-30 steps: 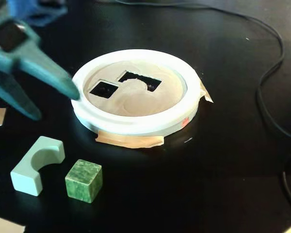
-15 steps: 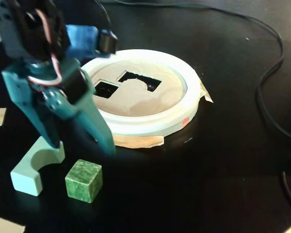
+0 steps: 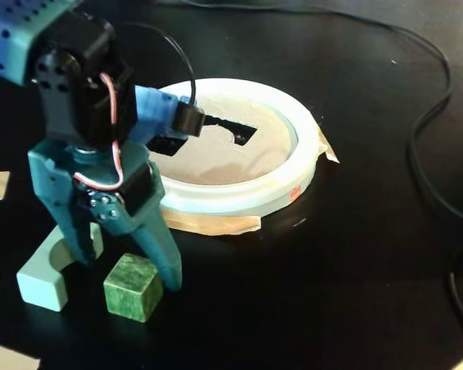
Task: Pick up the square block and drop it in corresponding square shaped hole
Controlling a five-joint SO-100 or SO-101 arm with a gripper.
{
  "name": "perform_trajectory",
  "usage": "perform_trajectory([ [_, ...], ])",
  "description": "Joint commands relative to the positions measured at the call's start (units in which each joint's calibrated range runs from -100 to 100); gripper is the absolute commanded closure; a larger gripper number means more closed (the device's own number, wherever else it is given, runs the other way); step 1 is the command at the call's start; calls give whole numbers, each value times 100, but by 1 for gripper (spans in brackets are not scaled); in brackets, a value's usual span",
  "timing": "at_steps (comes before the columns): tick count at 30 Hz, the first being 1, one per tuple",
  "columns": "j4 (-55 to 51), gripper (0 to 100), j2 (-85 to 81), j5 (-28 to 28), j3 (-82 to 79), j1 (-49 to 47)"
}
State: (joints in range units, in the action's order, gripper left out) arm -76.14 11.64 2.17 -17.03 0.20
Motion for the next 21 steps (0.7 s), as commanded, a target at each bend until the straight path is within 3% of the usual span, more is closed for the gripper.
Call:
perform_trajectory([
  [1, 42, 17, -31, 10, 428, 55],
  [9, -28, 19, -31, 10, 383, 80],
  [15, 2, 49, -31, 10, 419, 80],
  [21, 32, 59, -31, 10, 401, 42],
])
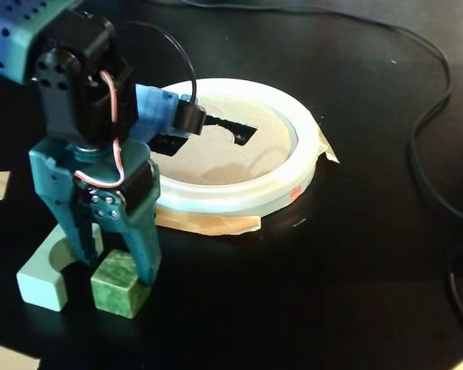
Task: Pick up the square block and drop it in corresponding square shaped hole
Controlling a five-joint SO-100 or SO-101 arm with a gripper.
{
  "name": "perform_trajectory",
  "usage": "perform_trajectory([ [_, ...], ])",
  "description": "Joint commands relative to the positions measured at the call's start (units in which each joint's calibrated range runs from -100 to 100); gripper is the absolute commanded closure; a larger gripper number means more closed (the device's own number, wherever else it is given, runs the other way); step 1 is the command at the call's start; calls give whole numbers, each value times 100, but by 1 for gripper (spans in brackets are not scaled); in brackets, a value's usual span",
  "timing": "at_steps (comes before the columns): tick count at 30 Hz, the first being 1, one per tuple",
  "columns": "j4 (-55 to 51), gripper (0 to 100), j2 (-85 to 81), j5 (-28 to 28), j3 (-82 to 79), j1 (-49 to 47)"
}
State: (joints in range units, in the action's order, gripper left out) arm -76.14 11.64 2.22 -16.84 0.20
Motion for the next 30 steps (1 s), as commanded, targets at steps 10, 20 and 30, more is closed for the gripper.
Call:
perform_trajectory([
  [10, 22, 71, -49, 5, 400, 42],
  [20, -68, 72, -237, 10, 418, 30],
  [30, -931, 71, -1652, 269, 427, -107],
])
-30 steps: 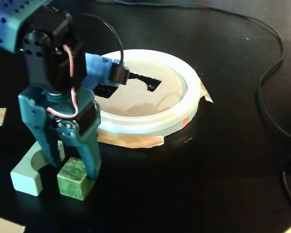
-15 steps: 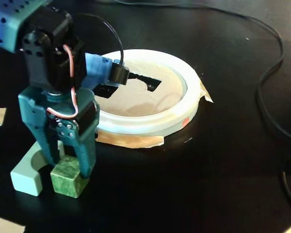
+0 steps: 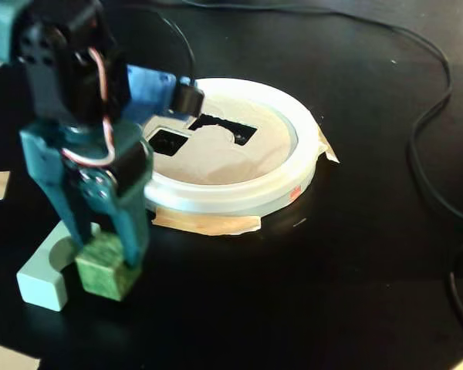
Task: Pick up the square block and drop it in corresponding square shaped hole
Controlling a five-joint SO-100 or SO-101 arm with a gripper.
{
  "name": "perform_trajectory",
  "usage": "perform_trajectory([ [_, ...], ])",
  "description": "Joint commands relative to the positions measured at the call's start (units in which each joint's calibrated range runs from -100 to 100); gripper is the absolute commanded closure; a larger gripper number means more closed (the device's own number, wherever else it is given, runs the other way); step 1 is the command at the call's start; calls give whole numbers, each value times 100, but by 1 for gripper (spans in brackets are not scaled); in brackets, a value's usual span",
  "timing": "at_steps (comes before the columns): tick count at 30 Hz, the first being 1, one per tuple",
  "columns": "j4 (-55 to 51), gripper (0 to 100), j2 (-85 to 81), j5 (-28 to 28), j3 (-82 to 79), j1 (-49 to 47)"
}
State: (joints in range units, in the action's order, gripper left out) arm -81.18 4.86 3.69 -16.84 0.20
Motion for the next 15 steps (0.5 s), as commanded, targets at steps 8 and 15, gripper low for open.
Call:
perform_trajectory([
  [8, -1259, 71, -2165, 503, 691, -994],
  [15, -1400, 71, -2085, 1045, 1365, -2966],
])
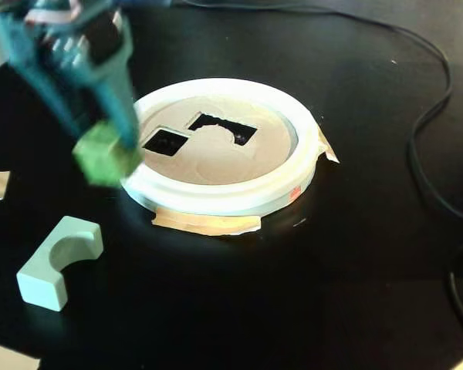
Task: Pick up the square block and drop it in corresponding square shaped hole
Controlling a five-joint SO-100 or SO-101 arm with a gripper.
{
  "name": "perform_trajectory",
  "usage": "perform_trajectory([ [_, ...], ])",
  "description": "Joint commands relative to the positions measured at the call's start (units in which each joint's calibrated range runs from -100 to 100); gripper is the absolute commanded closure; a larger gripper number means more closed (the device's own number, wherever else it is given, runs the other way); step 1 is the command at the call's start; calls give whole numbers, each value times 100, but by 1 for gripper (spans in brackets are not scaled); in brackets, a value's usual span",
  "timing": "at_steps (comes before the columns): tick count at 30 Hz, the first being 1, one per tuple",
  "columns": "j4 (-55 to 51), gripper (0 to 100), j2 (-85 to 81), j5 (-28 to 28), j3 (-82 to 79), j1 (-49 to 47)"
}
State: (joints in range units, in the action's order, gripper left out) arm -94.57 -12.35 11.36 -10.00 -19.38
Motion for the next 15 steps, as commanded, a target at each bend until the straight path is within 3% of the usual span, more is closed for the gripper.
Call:
perform_trajectory([
  [1, -21, 71, -355, 332, 682, -1183],
  [7, 109, 71, 183, 659, 700, -1732],
  [15, 1584, 71, 1248, 762, 700, -2469],
])
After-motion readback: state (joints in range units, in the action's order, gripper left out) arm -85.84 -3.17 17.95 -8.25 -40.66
